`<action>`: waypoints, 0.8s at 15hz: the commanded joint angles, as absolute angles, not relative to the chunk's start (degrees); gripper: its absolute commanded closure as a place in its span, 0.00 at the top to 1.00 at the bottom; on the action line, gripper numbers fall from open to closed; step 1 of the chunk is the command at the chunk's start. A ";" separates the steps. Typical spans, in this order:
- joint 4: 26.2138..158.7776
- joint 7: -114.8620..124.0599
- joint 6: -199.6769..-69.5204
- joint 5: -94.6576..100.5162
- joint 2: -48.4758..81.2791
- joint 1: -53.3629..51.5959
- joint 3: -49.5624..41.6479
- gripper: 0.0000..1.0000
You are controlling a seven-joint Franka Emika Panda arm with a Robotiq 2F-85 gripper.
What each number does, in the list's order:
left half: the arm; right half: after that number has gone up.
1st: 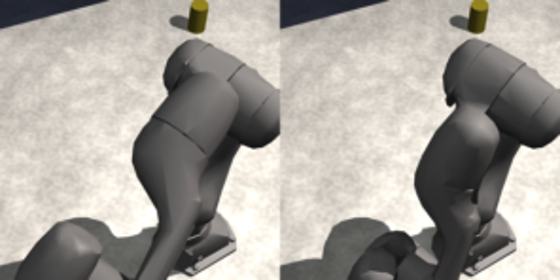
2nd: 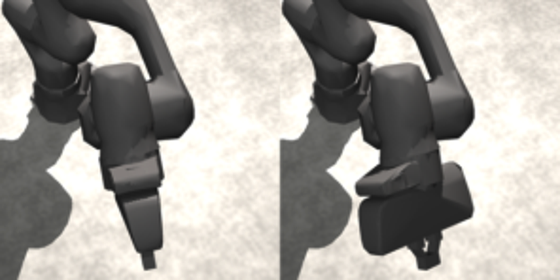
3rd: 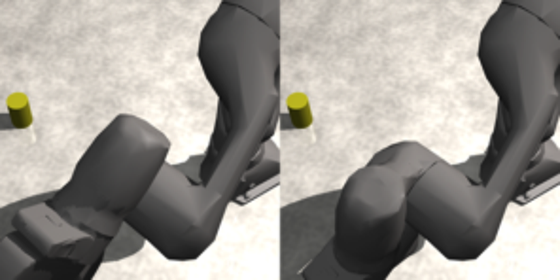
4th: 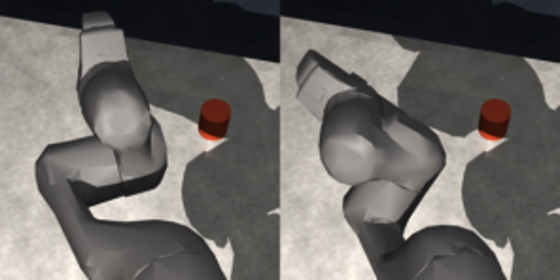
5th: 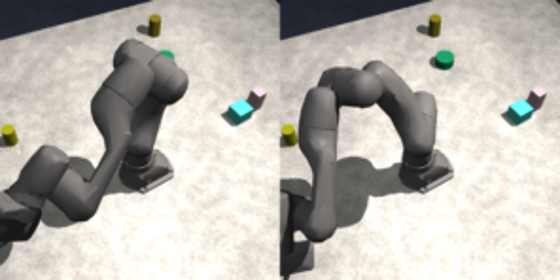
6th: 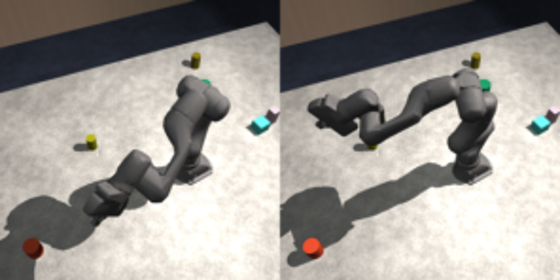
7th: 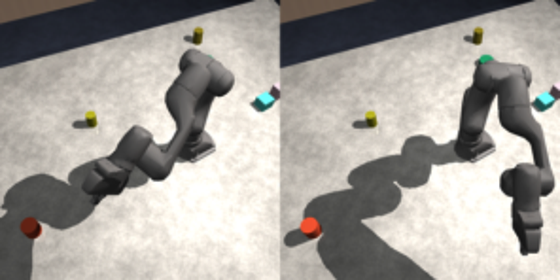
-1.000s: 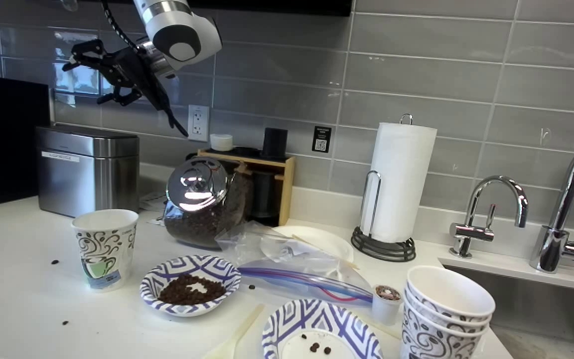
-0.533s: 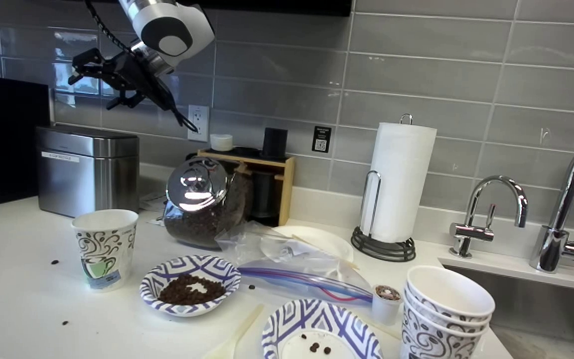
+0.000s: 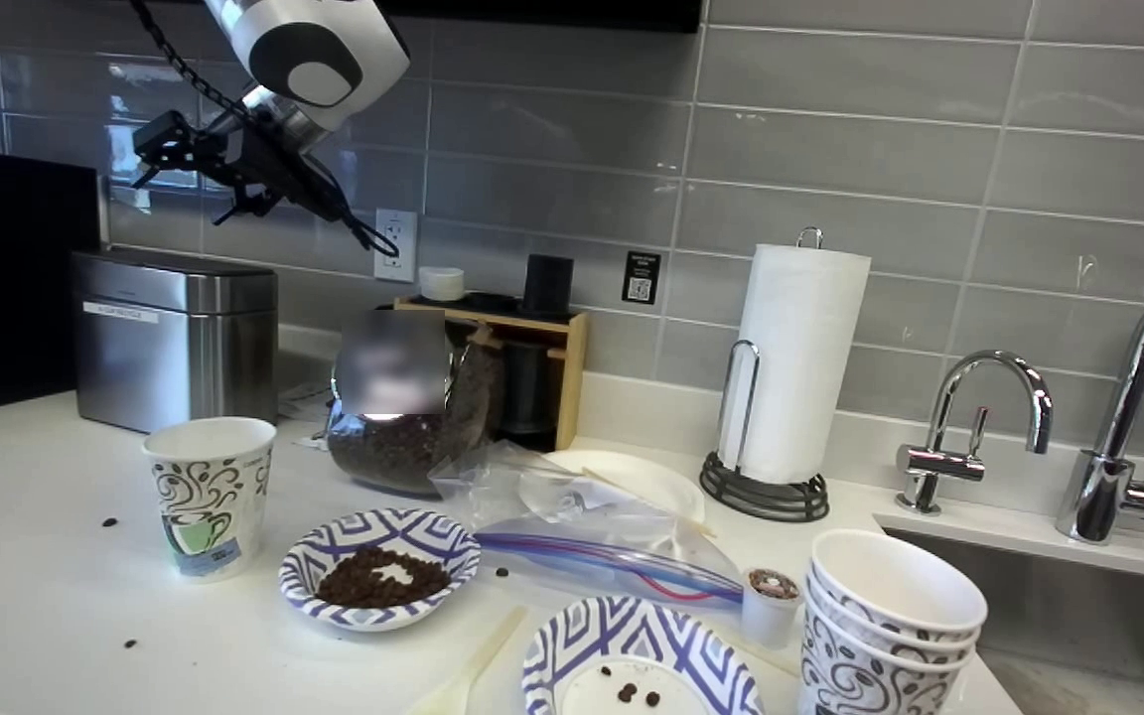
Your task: Close the bin
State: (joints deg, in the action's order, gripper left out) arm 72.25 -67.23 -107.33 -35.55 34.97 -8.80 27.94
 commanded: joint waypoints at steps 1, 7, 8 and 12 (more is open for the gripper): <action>79.63 -68.39 -106.98 -34.76 28.19 -7.76 27.85 1.00; 85.08 -67.84 -105.88 -32.74 25.07 -9.93 25.01 1.00; 85.62 -67.58 -105.54 -32.75 24.76 -10.11 24.89 1.00; 87.61 -63.87 -103.48 -32.83 21.03 -11.10 23.83 1.00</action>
State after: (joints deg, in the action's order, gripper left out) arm 84.17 -66.49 -105.31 -33.06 25.97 -9.94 25.59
